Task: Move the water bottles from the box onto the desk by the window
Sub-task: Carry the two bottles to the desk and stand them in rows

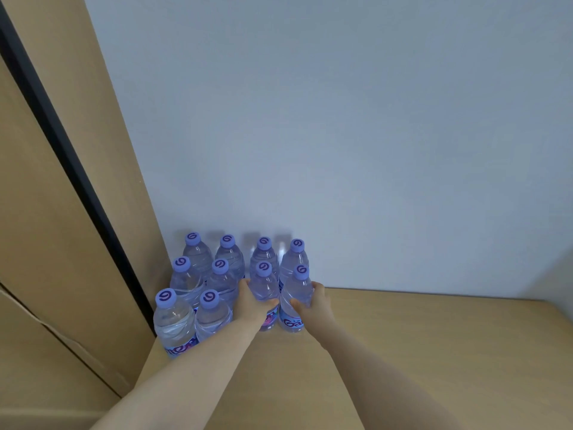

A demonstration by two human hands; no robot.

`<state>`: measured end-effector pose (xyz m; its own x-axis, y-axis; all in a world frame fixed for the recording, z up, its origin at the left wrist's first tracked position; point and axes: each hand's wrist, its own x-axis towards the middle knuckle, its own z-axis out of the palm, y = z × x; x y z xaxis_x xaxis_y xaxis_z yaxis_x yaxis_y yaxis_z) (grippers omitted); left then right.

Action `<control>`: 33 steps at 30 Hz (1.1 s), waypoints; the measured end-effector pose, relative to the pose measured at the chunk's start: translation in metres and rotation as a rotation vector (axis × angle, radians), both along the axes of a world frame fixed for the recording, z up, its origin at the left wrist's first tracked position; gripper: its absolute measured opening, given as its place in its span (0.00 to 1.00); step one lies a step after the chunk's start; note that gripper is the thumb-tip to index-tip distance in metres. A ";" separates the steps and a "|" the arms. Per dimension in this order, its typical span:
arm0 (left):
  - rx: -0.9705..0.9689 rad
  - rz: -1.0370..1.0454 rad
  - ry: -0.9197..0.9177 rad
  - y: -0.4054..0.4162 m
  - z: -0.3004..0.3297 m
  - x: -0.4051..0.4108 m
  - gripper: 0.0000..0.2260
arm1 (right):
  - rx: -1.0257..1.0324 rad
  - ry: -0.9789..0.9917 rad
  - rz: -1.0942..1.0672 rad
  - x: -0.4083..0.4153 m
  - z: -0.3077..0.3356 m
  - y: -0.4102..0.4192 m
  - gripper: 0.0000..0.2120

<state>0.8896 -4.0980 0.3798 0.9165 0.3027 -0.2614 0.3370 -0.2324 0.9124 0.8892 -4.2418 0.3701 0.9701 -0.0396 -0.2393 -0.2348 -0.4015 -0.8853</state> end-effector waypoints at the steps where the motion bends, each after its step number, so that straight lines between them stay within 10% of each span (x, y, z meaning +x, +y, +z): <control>1: 0.005 -0.006 0.002 0.000 -0.001 -0.001 0.23 | 0.009 -0.002 -0.003 -0.002 -0.001 0.000 0.28; 33: 0.255 -0.173 0.163 0.000 -0.024 -0.037 0.09 | -0.047 0.126 -0.133 -0.043 -0.010 0.030 0.21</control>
<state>0.8530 -4.0976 0.3555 0.9123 0.2214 -0.3445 0.4094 -0.5122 0.7550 0.8458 -4.2115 0.3603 0.9181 -0.1795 -0.3535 -0.3964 -0.4001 -0.8263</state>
